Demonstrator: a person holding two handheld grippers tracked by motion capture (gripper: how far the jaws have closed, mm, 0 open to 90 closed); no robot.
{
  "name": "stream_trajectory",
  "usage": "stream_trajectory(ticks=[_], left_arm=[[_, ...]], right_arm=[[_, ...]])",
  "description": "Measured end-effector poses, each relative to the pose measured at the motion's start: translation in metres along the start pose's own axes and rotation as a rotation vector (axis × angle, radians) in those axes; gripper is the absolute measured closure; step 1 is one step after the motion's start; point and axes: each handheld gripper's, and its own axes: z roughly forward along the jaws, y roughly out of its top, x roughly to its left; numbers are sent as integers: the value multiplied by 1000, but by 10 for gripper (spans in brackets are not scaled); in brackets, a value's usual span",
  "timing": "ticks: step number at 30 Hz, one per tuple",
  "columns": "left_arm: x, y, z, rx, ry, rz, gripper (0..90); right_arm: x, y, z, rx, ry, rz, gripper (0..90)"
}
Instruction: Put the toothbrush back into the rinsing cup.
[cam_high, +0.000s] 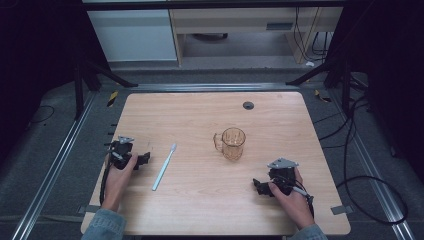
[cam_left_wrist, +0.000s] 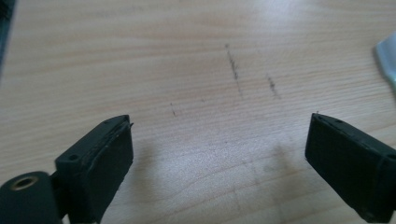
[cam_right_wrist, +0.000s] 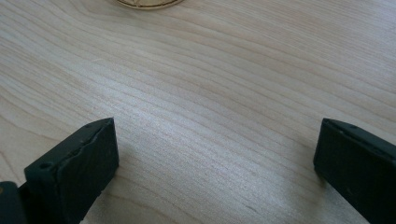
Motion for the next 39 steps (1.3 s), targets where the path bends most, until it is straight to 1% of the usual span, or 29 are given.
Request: stream_trajectory(ticks=[1, 2, 3, 5, 6, 7, 8, 9, 10, 11, 12, 14, 15, 16, 17, 19, 20, 21, 24, 26, 27, 28, 29, 30, 33, 34, 36, 38, 39], left_arm=[[-1, 4, -7, 2, -6, 7, 67], [-1, 4, -7, 2, -6, 7, 68], [-2, 14, -21, 13, -10, 21, 67], [-5, 23, -36, 29, -7, 42, 67], [-5, 23, -36, 29, -7, 42, 67], [-9, 33, -47, 52, -3, 78, 67], [-12, 38, -51, 59, 2, 97, 68], [-15, 42, -54, 67, 7, 124, 70], [-18, 47, -57, 81, 13, 145, 77], [-21, 51, -61, 83, 10, 161, 86], [-24, 55, -64, 85, -2, 161, 94], [-25, 57, -67, 84, -15, 161, 95], [-28, 63, -69, 91, -30, 168, 108], [-29, 64, -69, 88, -31, 170, 109], [-32, 66, -70, 89, -39, 176, 117], [-35, 68, -71, 95, -50, 187, 159], [-42, 72, -74, 92, -56, 229, 161], [-45, 74, -76, 91, -51, 244, 157], [-50, 77, -79, 81, -47, 259, 131], [-59, 81, -77, 100, -56, 291, 132], [-59, 81, -77, 100, -56, 291, 131], [-65, 83, -74, 114, -71, 304, 131], [-67, 85, -71, 114, -76, 291, 131], [-70, 87, -69, 123, -79, 292, 131], [-75, 89, -65, 142, -73, 292, 131], [-80, 92, -62, 163, -65, 303, 131], [-86, 96, -63, 179, -57, 337, 133], [-93, 100, -64, 176, -56, 348, 143], [-94, 101, -64, 184, -61, 347, 144]], right_arm=[[0, 0, 0, 0, 0, 0, 4], [0, 0, 0, 1, 0, 0, 3], [0, 0, 0, 1, 0, 0, 3], [0, 0, 0, 1, 1, 0, 3], [0, 0, 0, 1, 1, 0, 3], [-2, 0, 1, -5, -7, -17, 3], [-2, 1, 1, -2, -3, 3, 3], [-4, 1, 2, -8, -17, -12, 3], [-4, 1, 3, -9, -17, -8, 4], [-4, 1, 3, -7, -18, -11, 4], [-5, 1, 3, -8, -14, -7, 3], [-4, 2, 2, -4, -11, 2, 4], [-6, 2, 3, -8, -14, -8, 4], [-6, 2, 4, -10, -22, -20, 4], [-6, 2, 3, -6, -14, -3, 4], [-6, 2, 3, -8, -15, -6, 5], [-6, 2, 3, -8, -15, -6, 5], [-6, 2, 3, -8, -15, -6, 5], [-7, 2, 3, -8, -14, -5, 7], [-7, 2, 3, -9, -26, 3, 6], [-7, 2, 3, -9, -26, 3, 6], [-7, 2, 3, -8, -29, 4, 6], [-7, 2, 3, -11, -27, 3, 7], [-8, 2, 3, -12, -27, -1, 7], [-8, 2, 3, -9, -29, 14, 7], [-8, 1, 3, -8, -32, 17, 7], [-8, 0, 2, -8, -37, 14, 7], [-9, 0, 2, -10, -38, 9, 6], [-8, 1, 1, -6, -38, 18, 6]])
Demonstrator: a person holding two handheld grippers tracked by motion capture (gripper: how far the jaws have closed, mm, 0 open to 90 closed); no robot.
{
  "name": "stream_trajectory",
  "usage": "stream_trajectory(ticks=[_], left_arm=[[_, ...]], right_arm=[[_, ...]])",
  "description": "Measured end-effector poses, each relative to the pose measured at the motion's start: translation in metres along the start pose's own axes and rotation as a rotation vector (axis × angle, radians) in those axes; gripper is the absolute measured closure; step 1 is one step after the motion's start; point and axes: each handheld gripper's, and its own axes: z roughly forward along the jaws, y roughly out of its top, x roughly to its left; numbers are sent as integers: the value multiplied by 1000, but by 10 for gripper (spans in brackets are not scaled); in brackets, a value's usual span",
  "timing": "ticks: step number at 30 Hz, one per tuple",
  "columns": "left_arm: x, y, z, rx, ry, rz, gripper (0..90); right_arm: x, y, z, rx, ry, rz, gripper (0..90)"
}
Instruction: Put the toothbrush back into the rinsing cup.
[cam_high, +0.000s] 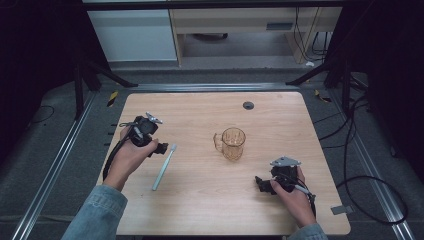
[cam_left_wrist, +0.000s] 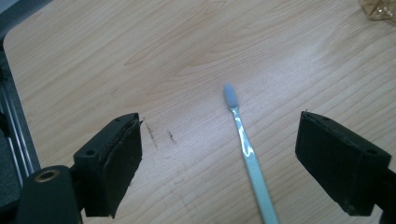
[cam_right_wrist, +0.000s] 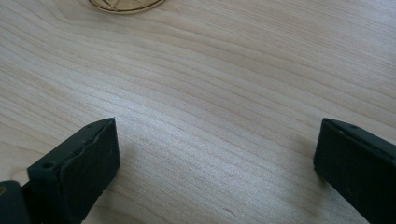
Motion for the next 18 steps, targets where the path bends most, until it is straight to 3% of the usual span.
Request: stream_trajectory(ticks=[3, 5, 10, 18], left_arm=[[-2, 3, 2, 9, -25, -7, 144], [-2, 8, 4, 24, -69, -39, 143], [0, 14, 6, 67, -97, -86, 151], [-3, 24, 20, 144, -90, -95, 194]], right_arm=[[-1, 0, 1, -3, -1, -3, 6], [-2, 1, 1, -3, -3, -6, 7], [-1, 0, 0, 1, 0, 11, 7], [-1, 0, 0, -2, -12, 0, 6]])
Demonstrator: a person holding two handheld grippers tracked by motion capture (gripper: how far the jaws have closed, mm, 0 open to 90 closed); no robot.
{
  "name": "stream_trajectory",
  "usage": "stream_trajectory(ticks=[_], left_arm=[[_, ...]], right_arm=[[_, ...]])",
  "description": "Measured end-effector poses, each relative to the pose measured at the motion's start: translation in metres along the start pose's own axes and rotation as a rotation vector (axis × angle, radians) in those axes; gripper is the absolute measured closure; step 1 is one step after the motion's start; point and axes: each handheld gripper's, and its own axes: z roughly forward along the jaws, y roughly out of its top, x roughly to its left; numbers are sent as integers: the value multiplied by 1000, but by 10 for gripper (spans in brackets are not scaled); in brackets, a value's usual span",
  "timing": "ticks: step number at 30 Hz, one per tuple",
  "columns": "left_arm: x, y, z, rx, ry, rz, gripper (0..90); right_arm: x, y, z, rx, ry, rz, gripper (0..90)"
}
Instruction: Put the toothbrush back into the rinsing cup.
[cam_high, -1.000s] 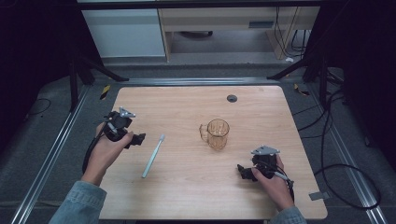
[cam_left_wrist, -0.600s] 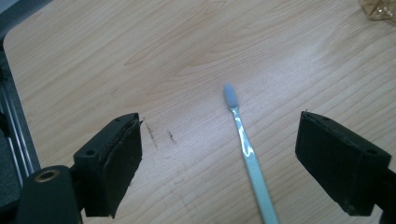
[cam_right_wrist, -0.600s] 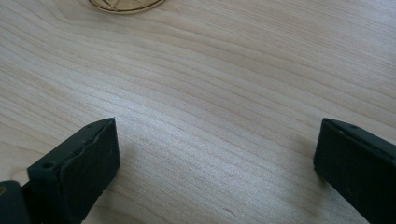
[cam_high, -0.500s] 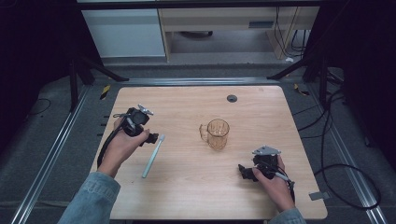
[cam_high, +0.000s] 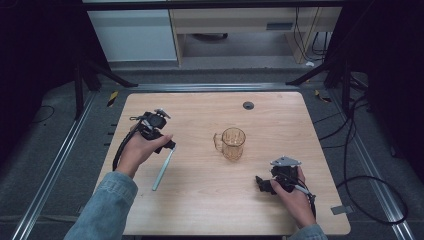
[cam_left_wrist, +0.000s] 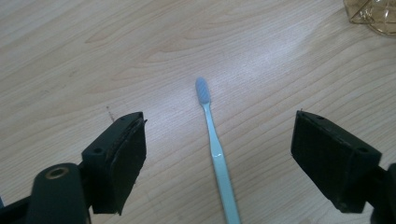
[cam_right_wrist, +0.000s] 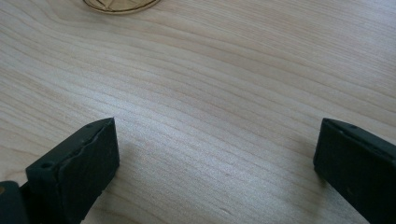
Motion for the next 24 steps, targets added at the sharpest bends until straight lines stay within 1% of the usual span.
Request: stream_trajectory(ticks=[4, 5, 6, 9, 10, 12, 13, 14, 16, 18, 20, 22, 24], left_arm=[[-6, 5, 11, 44, -9, 11, 206], [-6, 5, 11, 44, -9, 11, 214], [-9, 8, 16, 66, -11, 19, 218], [-12, 12, 21, 90, -13, 26, 237], [-12, 12, 22, 95, -15, 21, 240], [-11, 13, 23, 103, -13, 21, 249], [-10, 13, 25, 108, -6, 13, 261], [-9, 12, 28, 123, 6, 8, 271], [-9, 12, 30, 131, 17, 6, 285], [-10, 10, 34, 145, 28, 9, 311], [-10, 8, 38, 159, 23, 0, 338], [-8, 5, 45, 184, 14, -7, 361], [-6, 4, 49, 189, 9, -25, 384]], right_arm=[[0, 0, 0, -1, 1, -1, 5], [0, 0, 0, -1, 1, -1, 6], [0, 0, 0, 0, 0, -1, 5], [0, 0, 0, -4, 2, 7, 5], [0, 0, 0, 0, 2, -2, 5], [0, 0, 0, -4, 2, 7, 6], [0, 0, 0, -4, 2, 5, 5], [0, 0, 0, 2, 3, -1, 5], [0, 0, 0, 0, 1, -3, 5], [0, 0, 0, -1, 1, 11, 5], [0, 0, 0, -2, 0, 8, 6], [0, 0, 0, -1, 1, 9, 6], [0, 0, 0, -3, 2, 9, 6]])
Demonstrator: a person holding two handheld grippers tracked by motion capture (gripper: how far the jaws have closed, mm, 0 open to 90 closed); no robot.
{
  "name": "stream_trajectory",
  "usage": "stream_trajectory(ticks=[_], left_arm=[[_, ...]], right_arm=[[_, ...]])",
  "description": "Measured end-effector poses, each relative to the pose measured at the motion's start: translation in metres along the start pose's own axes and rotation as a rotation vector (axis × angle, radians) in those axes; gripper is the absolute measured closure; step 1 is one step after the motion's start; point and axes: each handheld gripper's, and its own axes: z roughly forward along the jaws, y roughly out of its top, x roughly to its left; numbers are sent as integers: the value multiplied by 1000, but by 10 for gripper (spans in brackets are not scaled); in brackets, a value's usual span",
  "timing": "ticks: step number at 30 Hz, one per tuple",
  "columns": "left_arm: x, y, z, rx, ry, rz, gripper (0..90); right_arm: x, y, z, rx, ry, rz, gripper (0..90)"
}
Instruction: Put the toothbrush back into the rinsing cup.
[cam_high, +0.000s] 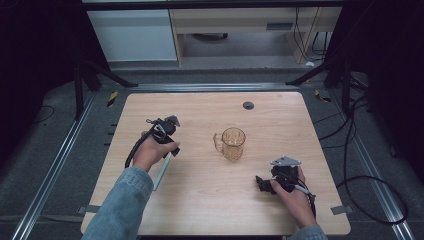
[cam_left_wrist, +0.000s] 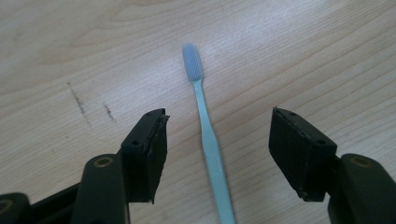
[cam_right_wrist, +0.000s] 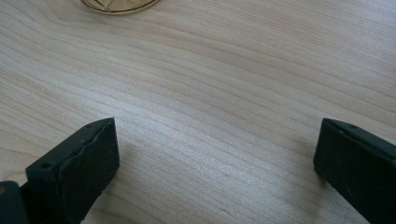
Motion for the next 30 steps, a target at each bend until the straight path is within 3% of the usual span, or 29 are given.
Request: stream_trajectory(ticks=[6, 9, 11, 13, 18, 26, 30], left_arm=[[4, -4, 10, 14, -7, -29, 443], [5, -6, 13, 20, -9, -34, 466], [5, -10, 19, 32, -13, -41, 481], [5, -11, 23, 32, -18, -51, 492], [8, -11, 25, 25, -20, -77, 524], [6, -12, 30, 53, -20, -65, 589], [7, -12, 33, 68, -22, -72, 615]], right_arm=[[1, 0, -1, 3, 6, 15, 5], [0, 0, 0, -1, -4, -5, 6], [1, 0, -1, 5, 4, 14, 5], [0, 0, 0, 0, -3, -2, 5], [1, 0, -1, 5, 6, 15, 5], [0, 0, 0, 0, -3, -3, 5], [1, 0, -1, 5, 5, 14, 5]])
